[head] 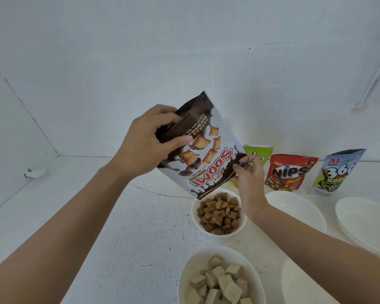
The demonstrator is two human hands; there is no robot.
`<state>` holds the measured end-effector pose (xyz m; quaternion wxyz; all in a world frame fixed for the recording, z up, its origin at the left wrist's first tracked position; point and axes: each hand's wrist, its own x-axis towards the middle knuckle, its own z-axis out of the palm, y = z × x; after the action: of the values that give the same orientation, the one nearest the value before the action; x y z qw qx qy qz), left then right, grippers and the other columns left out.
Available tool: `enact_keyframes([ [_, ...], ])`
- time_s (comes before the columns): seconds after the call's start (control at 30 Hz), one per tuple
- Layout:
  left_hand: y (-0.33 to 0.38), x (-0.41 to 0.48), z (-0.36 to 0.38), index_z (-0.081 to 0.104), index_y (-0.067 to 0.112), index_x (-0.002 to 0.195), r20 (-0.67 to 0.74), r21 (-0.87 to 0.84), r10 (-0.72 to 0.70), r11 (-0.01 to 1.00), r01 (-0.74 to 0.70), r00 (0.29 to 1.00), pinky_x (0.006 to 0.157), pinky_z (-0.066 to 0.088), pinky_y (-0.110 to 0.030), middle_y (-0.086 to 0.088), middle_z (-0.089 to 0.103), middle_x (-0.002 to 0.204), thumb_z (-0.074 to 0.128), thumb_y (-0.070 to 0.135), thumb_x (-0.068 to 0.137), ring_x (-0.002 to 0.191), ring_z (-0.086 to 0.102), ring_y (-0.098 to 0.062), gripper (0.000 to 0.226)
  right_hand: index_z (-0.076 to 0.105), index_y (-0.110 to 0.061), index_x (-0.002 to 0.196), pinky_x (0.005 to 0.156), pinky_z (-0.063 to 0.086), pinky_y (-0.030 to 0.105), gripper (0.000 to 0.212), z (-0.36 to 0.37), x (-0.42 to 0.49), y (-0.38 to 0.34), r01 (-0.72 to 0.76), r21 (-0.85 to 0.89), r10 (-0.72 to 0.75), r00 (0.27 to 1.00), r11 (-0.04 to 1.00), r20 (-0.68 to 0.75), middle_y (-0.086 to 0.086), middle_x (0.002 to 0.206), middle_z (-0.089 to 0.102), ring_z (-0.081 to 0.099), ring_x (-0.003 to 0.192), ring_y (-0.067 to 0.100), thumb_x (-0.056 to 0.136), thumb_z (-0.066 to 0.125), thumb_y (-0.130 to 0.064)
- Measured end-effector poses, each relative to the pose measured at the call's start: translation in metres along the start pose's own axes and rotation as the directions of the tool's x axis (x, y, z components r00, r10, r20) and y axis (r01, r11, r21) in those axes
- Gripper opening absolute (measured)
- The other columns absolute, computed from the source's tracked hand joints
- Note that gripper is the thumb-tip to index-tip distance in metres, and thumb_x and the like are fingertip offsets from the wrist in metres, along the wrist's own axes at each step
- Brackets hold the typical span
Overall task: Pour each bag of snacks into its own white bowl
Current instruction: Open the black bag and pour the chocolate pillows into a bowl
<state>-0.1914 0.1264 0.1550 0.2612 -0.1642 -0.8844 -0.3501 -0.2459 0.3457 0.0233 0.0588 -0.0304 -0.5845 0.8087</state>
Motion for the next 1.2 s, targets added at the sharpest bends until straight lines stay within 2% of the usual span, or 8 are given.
enact_keyframes([
  [0.13, -0.009, -0.009, 0.013, 0.081, 0.025, 0.102, 0.036, -0.058, -0.101, 0.993, 0.103, 0.994, 0.078, 0.059, -0.019, 0.014, 0.062, 0.123, 0.079, 0.032, 0.086, 0.102, 0.064, 0.004, 0.018, 0.046, -0.015, 0.088, 0.094, 0.056, 0.052, 0.027, -0.006, -0.007, 0.016, -0.07, -0.049, 0.07, 0.998, 0.996, 0.0, 0.01, 0.106, 0.063, 0.065, 0.1, 0.026, 0.095, 0.047, 0.011],
  [0.3, -0.013, -0.018, 0.025, 0.082, 0.023, 0.105, 0.111, -0.1, -0.176, 0.977, 0.187, 0.978, 0.078, 0.061, -0.025, 0.014, 0.066, 0.122, 0.077, 0.031, 0.087, 0.102, 0.067, -0.001, 0.021, 0.05, -0.022, 0.085, 0.092, 0.054, 0.061, 0.029, -0.013, -0.012, 0.026, -0.116, -0.133, 0.111, 0.993, 0.984, -0.05, 0.006, 0.099, 0.065, 0.066, 0.105, 0.037, 0.094, 0.049, 0.006],
  [0.47, 0.001, -0.009, 0.014, 0.08, 0.026, 0.108, 0.019, -0.07, -0.096, 0.993, 0.097, 0.995, 0.076, 0.054, -0.012, 0.014, 0.067, 0.118, 0.074, 0.031, 0.091, 0.101, 0.065, 0.003, 0.019, 0.052, -0.021, 0.083, 0.097, 0.048, 0.065, 0.033, -0.008, -0.003, 0.011, -0.019, -0.052, 0.018, 0.999, 0.998, -0.028, 0.011, 0.103, 0.06, 0.062, 0.102, 0.033, 0.093, 0.049, 0.01],
  [0.67, 0.008, 0.001, 0.005, 0.078, 0.023, 0.113, -0.02, -0.024, -0.04, 0.999, 0.039, 0.999, 0.075, 0.052, -0.01, 0.014, 0.065, 0.114, 0.07, 0.035, 0.093, 0.1, 0.064, 0.003, 0.024, 0.051, -0.019, 0.082, 0.096, 0.047, 0.059, 0.033, -0.005, 0.005, -0.001, 0.057, 0.011, -0.056, 0.998, 0.998, -0.031, 0.011, 0.099, 0.056, 0.056, 0.097, 0.027, 0.091, 0.05, 0.012],
  [0.77, 0.003, -0.002, 0.01, 0.079, 0.023, 0.109, -0.001, -0.016, -0.043, 0.999, 0.043, 0.999, 0.074, 0.052, -0.011, 0.016, 0.066, 0.111, 0.071, 0.033, 0.093, 0.099, 0.064, 0.003, 0.02, 0.051, -0.021, 0.08, 0.093, 0.049, 0.056, 0.034, -0.008, 0.003, 0.008, 0.016, -0.009, -0.016, 0.999, 1.0, -0.047, 0.013, 0.103, 0.058, 0.058, 0.101, 0.035, 0.091, 0.05, 0.012],
  [0.83, -0.002, -0.006, 0.016, 0.079, 0.024, 0.108, 0.029, -0.028, -0.075, 0.997, 0.076, 0.997, 0.075, 0.056, -0.017, 0.017, 0.067, 0.109, 0.072, 0.031, 0.092, 0.098, 0.065, -0.001, 0.018, 0.052, -0.023, 0.078, 0.096, 0.048, 0.061, 0.035, -0.011, 0.001, 0.015, -0.025, -0.03, 0.023, 0.998, 0.999, -0.063, 0.014, 0.104, 0.06, 0.059, 0.108, 0.043, 0.09, 0.051, 0.011],
  [1.07, -0.01, -0.01, 0.025, 0.08, 0.024, 0.101, 0.022, -0.025, -0.131, 0.991, 0.132, 0.991, 0.07, 0.05, -0.013, 0.017, 0.071, 0.096, 0.076, 0.023, 0.09, 0.086, 0.068, -0.003, 0.011, 0.05, -0.018, 0.082, 0.096, 0.051, 0.063, 0.03, -0.015, -0.005, 0.019, -0.074, -0.059, 0.07, 0.996, 0.996, -0.055, 0.01, 0.106, 0.064, 0.062, 0.113, 0.037, 0.092, 0.051, 0.01],
  [1.2, -0.004, -0.005, 0.019, 0.076, 0.026, 0.109, 0.018, -0.025, -0.095, 0.995, 0.095, 0.995, 0.075, 0.056, -0.02, 0.014, 0.07, 0.103, 0.075, 0.03, 0.091, 0.095, 0.068, -0.006, 0.019, 0.049, -0.017, 0.082, 0.094, 0.05, 0.059, 0.031, -0.013, -0.001, 0.012, -0.003, -0.038, 0.001, 0.999, 0.999, -0.044, 0.011, 0.103, 0.062, 0.063, 0.104, 0.034, 0.093, 0.049, 0.012],
])
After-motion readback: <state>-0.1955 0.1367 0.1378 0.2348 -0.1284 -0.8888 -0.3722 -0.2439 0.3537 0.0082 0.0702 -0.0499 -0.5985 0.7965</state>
